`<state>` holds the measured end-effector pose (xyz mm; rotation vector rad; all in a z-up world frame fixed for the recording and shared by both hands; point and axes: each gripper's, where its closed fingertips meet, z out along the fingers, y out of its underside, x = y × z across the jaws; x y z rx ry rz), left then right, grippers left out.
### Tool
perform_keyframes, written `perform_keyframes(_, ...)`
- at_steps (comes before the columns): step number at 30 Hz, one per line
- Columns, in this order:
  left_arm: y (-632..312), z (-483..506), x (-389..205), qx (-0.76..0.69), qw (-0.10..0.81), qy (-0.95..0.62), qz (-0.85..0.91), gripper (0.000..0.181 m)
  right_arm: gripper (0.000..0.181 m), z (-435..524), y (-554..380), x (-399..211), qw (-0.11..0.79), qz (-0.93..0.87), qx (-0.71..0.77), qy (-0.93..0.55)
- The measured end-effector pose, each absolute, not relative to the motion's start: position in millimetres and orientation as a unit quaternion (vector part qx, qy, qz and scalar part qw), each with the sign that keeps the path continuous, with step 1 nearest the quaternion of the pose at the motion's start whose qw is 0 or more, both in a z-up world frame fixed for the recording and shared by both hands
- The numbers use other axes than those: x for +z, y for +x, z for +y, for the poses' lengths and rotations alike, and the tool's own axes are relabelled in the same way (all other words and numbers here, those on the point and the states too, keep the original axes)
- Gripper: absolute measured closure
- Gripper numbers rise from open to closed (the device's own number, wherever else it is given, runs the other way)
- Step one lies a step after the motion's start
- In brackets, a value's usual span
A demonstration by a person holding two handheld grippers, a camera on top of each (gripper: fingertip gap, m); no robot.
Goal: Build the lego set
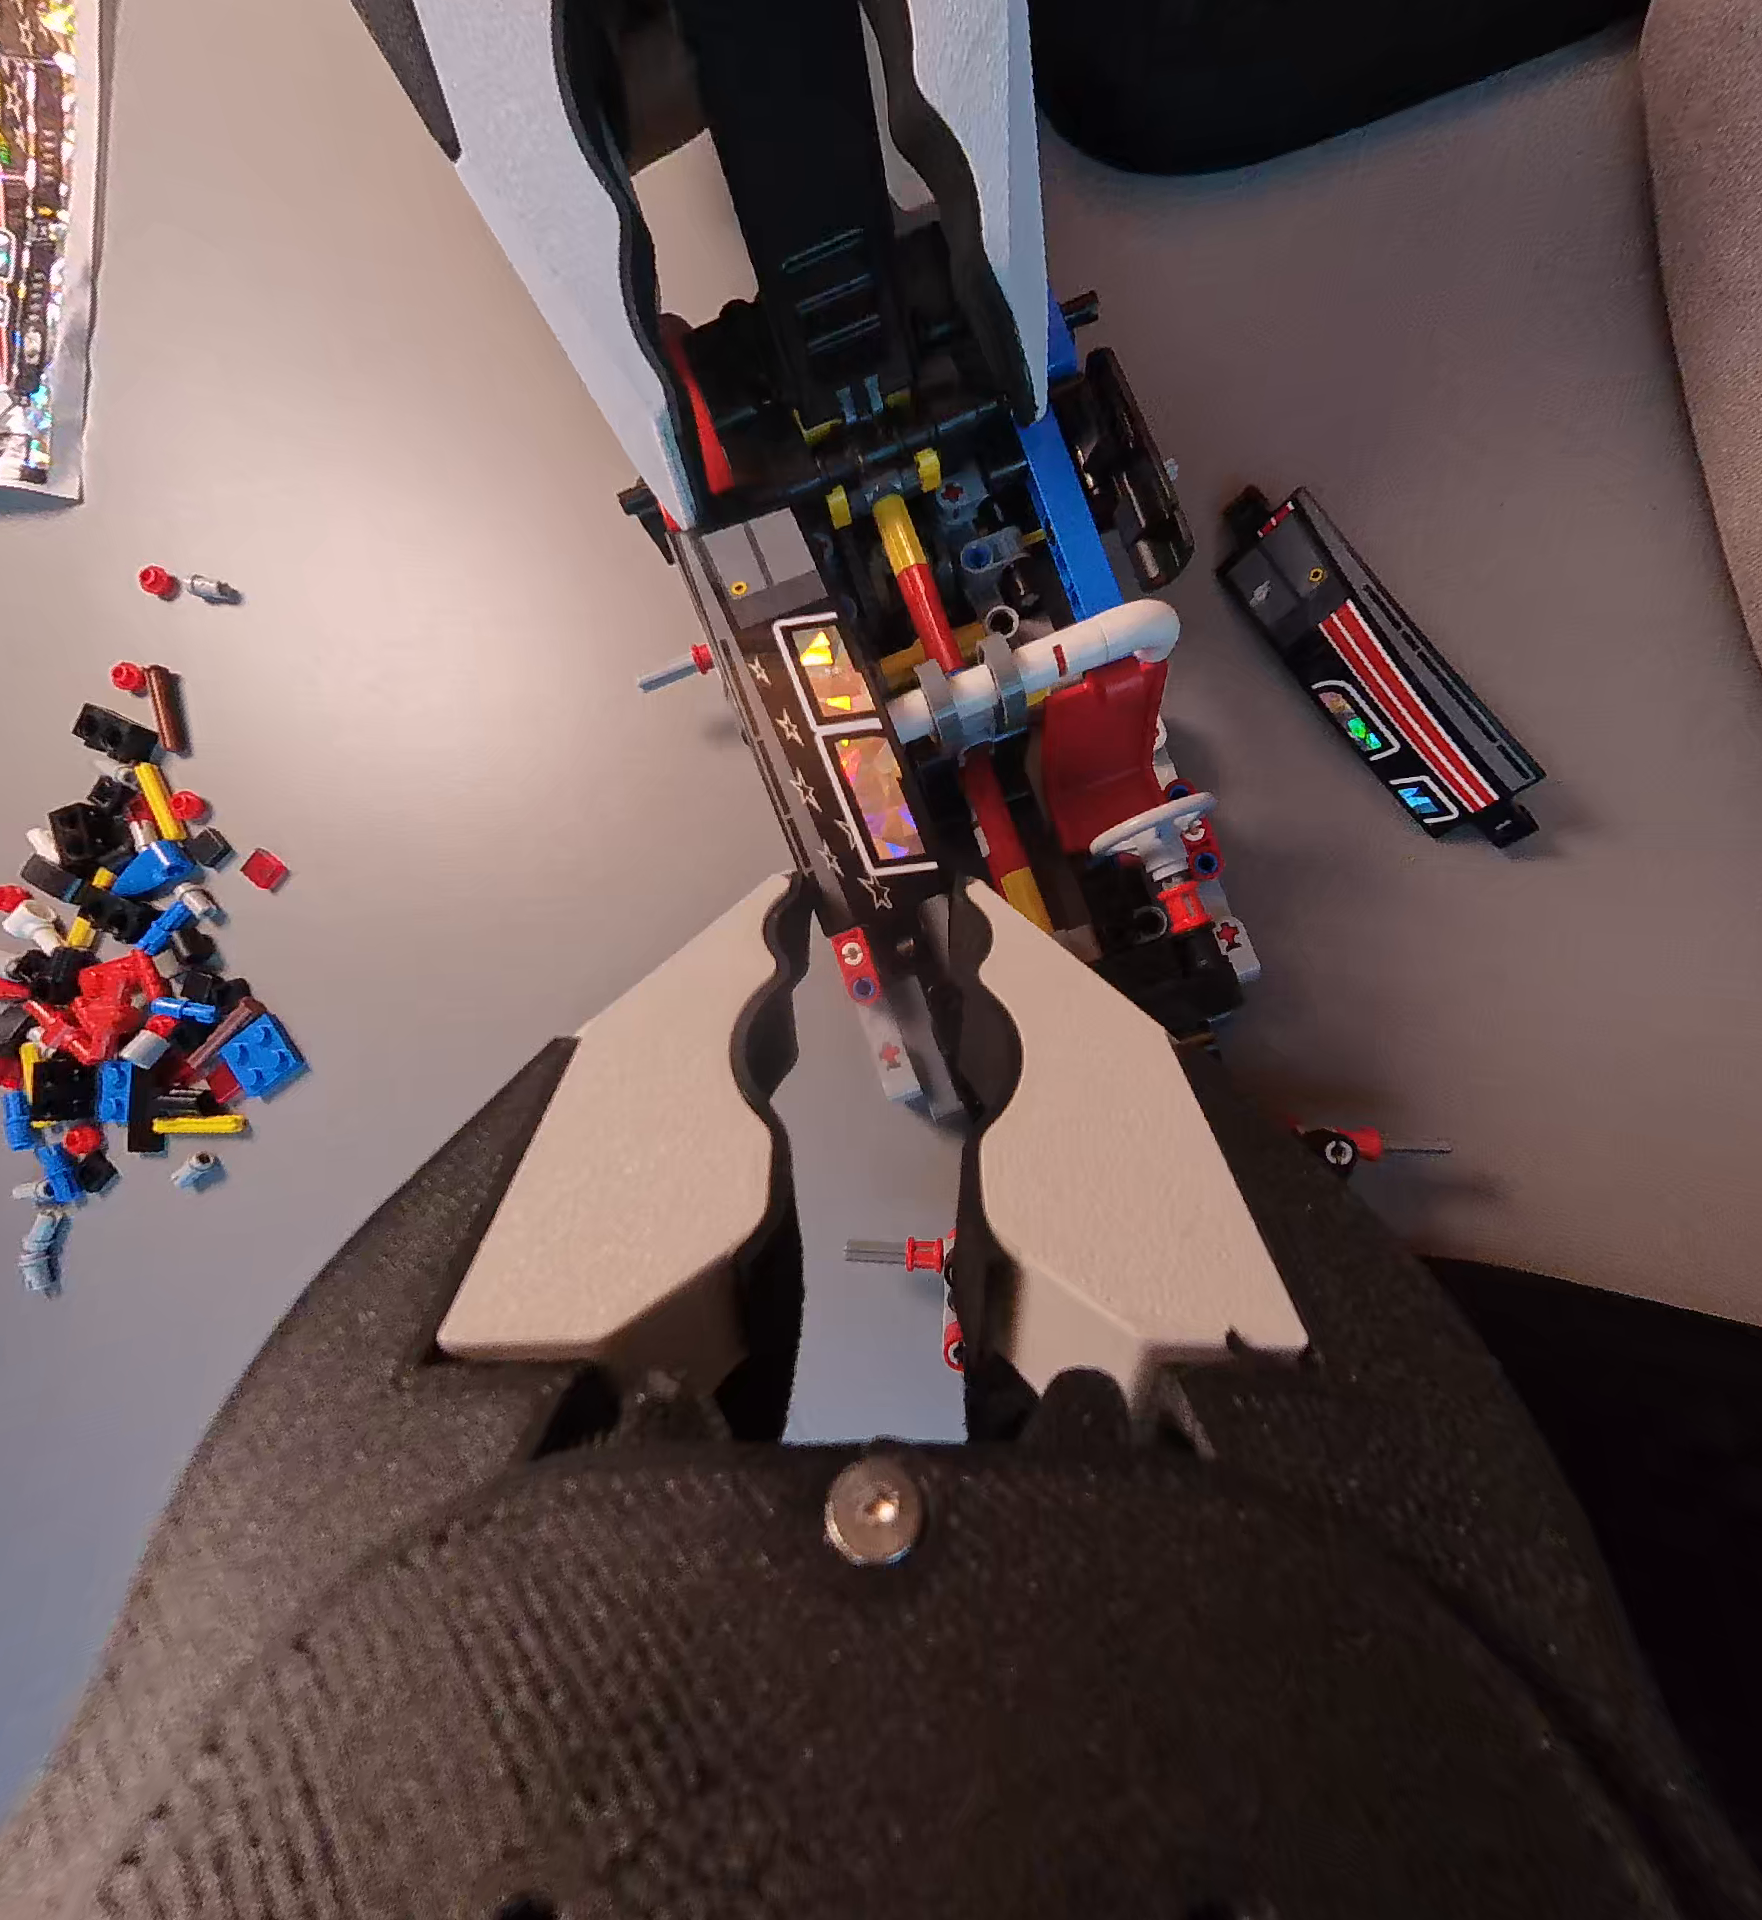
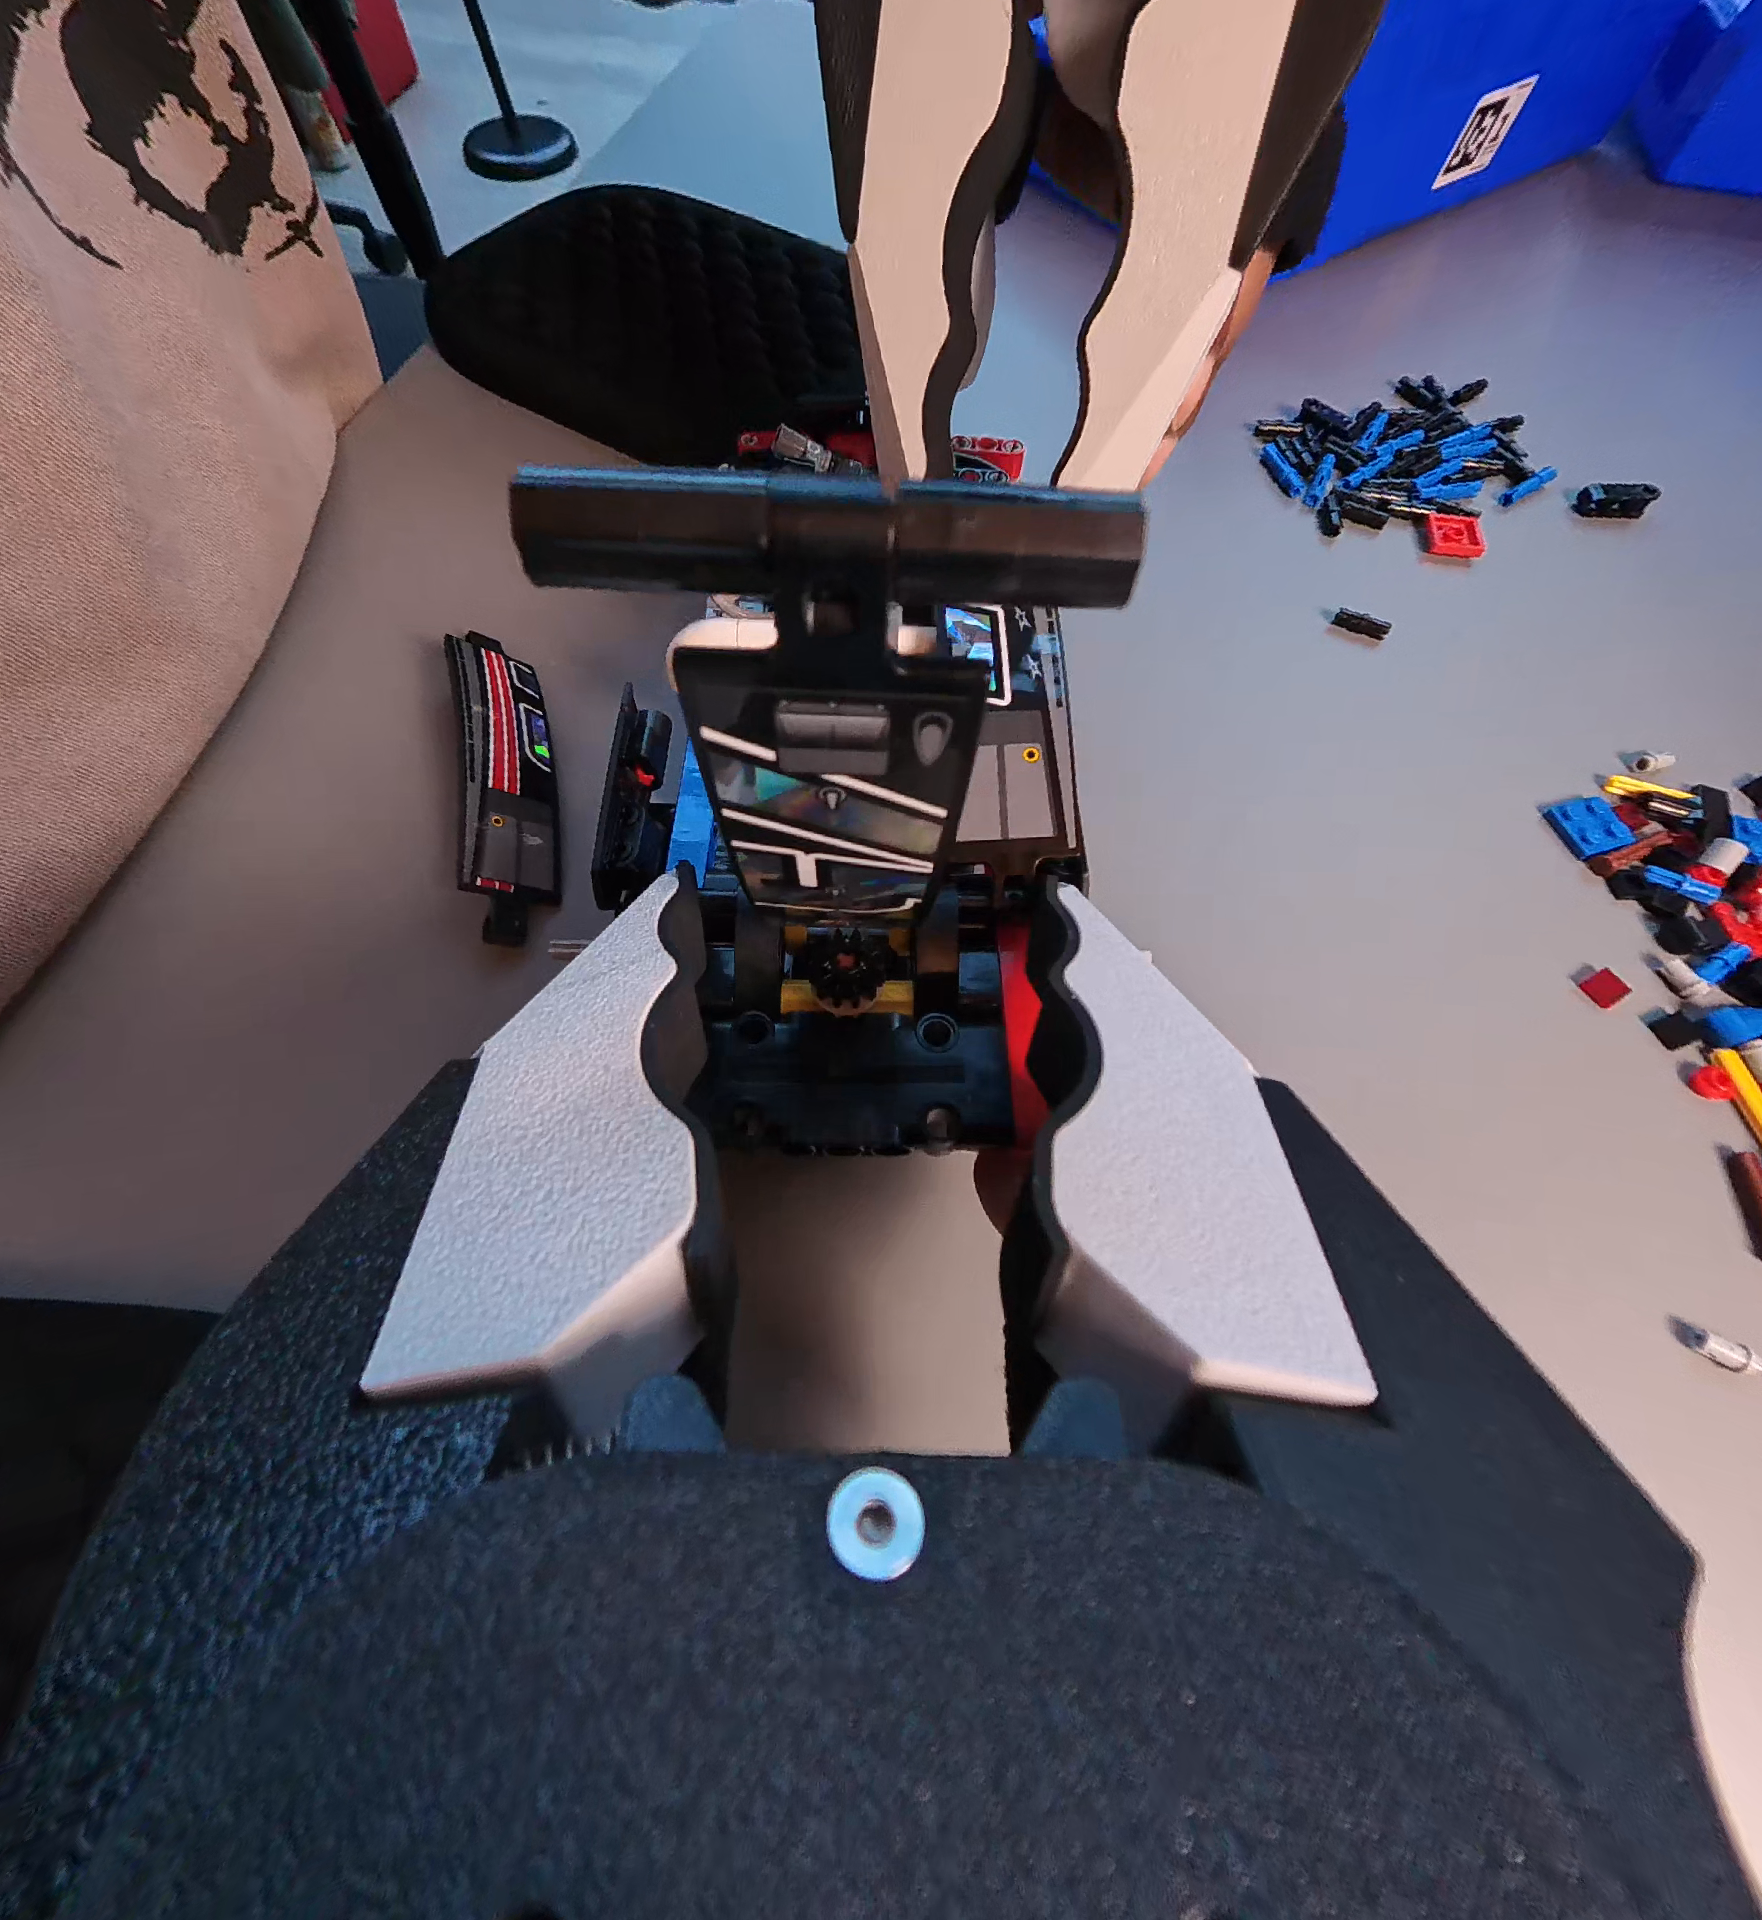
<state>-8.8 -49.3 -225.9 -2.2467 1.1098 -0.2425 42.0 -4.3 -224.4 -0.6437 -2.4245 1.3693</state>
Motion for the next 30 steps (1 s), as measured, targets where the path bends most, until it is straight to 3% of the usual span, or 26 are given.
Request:
perform_keyframes(8, -2.9, -50.9, -220.7, -0.115, 0.334, -0.842, 0.408, 0.156, 0.12, -5.3, 44.1, -223.7, 0.135, -0.839, 0.478, -0.223)
perform_keyframes(30, -4.7, -53.1, -227.3, -0.128, 0.307, -0.853, 0.403, 0.157, 0.117, -5.1, 43.7, -223.6, 0.135, -0.845, 0.468, -0.222)
